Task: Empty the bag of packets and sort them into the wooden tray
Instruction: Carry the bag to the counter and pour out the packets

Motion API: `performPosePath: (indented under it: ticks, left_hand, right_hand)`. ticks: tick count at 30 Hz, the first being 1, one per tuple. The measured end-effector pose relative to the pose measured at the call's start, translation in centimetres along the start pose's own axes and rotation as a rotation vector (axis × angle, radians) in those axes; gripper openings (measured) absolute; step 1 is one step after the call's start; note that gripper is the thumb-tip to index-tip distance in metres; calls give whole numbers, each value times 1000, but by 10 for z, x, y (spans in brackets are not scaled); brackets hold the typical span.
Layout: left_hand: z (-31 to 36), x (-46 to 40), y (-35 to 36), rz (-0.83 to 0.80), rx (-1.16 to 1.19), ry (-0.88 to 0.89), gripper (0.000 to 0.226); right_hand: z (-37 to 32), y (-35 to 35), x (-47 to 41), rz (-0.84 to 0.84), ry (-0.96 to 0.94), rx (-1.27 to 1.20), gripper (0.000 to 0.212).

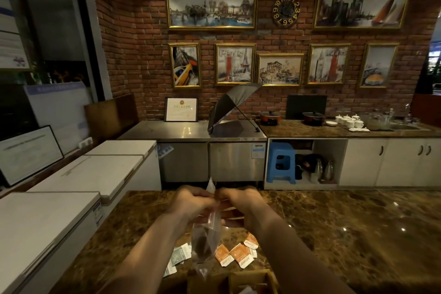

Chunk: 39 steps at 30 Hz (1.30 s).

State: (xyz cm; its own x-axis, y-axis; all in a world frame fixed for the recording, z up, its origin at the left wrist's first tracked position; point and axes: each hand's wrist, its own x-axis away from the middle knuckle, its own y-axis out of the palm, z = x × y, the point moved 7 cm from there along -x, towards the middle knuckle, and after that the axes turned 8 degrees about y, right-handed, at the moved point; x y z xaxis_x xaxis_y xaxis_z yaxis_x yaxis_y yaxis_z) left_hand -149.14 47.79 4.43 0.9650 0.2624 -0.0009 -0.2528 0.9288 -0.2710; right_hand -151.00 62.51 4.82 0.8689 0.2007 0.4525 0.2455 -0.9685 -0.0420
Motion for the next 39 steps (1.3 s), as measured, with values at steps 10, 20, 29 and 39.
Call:
performPosePath:
  ticks: [10, 20, 29, 39]
  left_hand:
    - [4, 6, 0, -34, 17, 5, 24]
    - [-13, 6, 2, -23, 160, -65, 23]
    - [-15, -8, -3, 60, 83, -100, 25]
    - [-29, -27, -46, 270, -123, -61, 15]
  right_hand:
    - [-5, 2, 1, 6, -15, -15, 20]
    - [-3, -3, -3, 15, -26, 70, 16]
    - [-10, 3, -8, 83, -214, 340, 20]
    - [-7, -17, -14, 183, -176, 375, 21]
